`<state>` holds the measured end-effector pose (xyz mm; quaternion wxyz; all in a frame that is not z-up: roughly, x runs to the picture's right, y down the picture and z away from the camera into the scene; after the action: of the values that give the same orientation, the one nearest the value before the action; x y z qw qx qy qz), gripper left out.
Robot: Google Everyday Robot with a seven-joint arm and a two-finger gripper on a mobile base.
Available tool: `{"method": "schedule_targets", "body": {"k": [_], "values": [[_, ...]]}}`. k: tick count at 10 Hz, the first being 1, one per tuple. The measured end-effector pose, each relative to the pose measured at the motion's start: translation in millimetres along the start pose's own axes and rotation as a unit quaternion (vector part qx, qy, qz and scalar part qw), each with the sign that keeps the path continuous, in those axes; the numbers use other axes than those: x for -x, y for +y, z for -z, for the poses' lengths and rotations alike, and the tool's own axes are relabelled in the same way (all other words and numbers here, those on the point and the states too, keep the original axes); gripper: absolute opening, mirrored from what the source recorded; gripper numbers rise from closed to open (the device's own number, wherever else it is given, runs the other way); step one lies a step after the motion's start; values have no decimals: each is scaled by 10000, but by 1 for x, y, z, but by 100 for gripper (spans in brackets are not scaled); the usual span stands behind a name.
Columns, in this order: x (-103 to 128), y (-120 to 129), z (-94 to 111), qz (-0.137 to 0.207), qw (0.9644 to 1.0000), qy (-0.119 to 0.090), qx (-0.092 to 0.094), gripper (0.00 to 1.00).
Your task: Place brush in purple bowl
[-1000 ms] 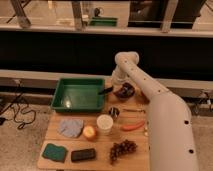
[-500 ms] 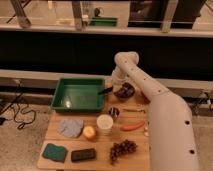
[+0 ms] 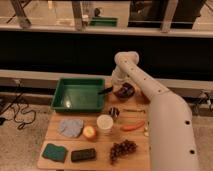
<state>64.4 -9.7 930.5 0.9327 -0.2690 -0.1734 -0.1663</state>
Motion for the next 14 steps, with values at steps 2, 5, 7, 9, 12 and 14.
{"method": "schedule_targets", "body": {"k": [2, 5, 7, 9, 12, 14], "values": [[0, 0, 0, 0, 10000, 0, -1, 17], [0, 0, 0, 0, 10000, -1, 0, 14], [1, 0, 0, 4, 10000, -2, 0, 13], [1, -1, 0, 6, 10000, -2, 0, 30], [1, -1, 0, 6, 10000, -2, 0, 59], [1, -1, 0, 6, 10000, -2, -1, 77]]}}
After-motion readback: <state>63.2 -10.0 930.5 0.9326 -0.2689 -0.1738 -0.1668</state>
